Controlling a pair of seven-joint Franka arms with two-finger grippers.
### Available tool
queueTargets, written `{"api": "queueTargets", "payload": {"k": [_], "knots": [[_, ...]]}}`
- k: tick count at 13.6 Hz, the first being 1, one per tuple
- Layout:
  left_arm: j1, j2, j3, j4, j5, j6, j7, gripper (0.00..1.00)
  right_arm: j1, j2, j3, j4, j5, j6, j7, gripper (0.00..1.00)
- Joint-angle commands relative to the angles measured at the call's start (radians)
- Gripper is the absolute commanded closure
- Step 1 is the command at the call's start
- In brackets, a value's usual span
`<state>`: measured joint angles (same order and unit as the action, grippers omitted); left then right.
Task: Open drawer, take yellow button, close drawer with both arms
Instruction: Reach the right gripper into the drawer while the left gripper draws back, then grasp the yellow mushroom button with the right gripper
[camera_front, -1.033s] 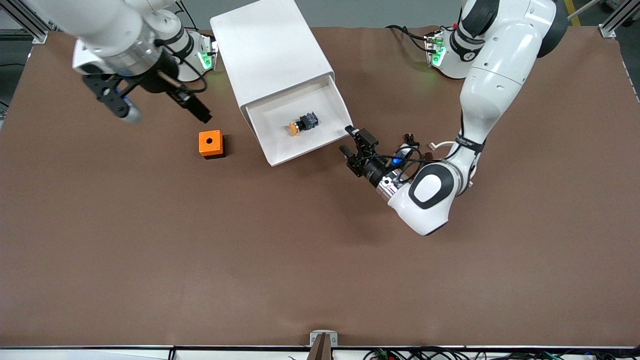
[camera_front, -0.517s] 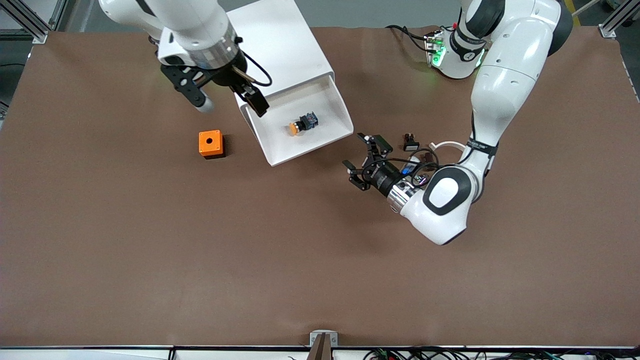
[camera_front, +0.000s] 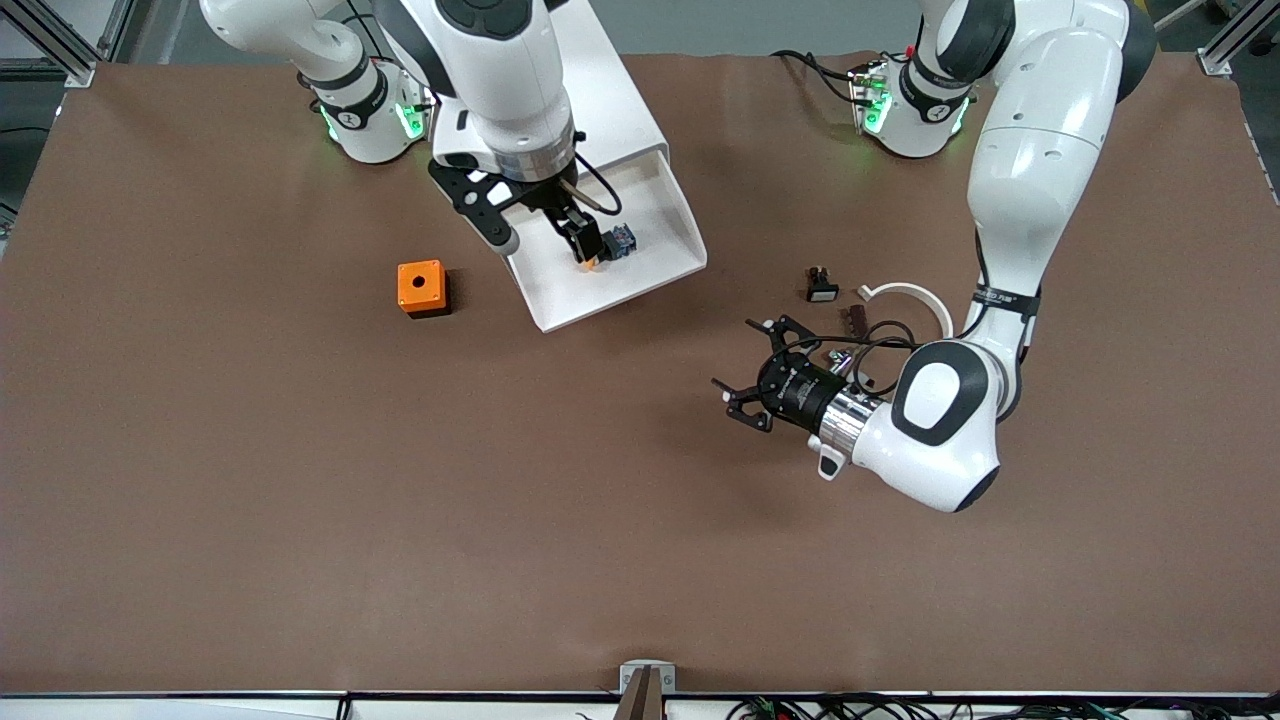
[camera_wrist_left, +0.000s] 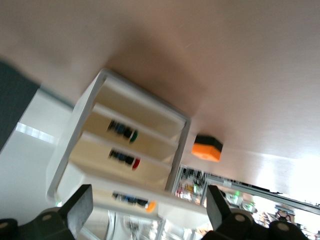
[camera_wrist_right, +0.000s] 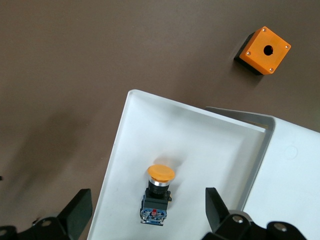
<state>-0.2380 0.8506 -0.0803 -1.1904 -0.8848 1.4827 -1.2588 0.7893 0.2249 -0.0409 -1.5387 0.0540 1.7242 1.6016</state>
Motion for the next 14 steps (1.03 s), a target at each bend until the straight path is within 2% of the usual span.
{"api": "queueTargets", "payload": {"k": [1,5,10,14], "knots": [[-0.021,-0.056,0.005,-0.011,0.081,0.089,0.096,0.0,0.033,0.002,-0.011,-0.04,-0.017,0.026,0.043,0.0],[-0.055,-0.145,-0.004,-0.012,0.228,0.192,0.197,0.0,0.067,0.005,-0.011,-0.119,-0.017,0.149,0.075,0.0],[-0.076,-0.208,-0.004,-0.017,0.314,0.231,0.263,0.0,0.082,0.045,-0.011,-0.124,-0.017,0.17,0.08,0.0],[-0.095,-0.217,-0.004,-0.017,0.401,0.241,0.279,0.0,0.097,0.057,-0.011,-0.124,-0.016,0.176,0.098,0.0]]}}
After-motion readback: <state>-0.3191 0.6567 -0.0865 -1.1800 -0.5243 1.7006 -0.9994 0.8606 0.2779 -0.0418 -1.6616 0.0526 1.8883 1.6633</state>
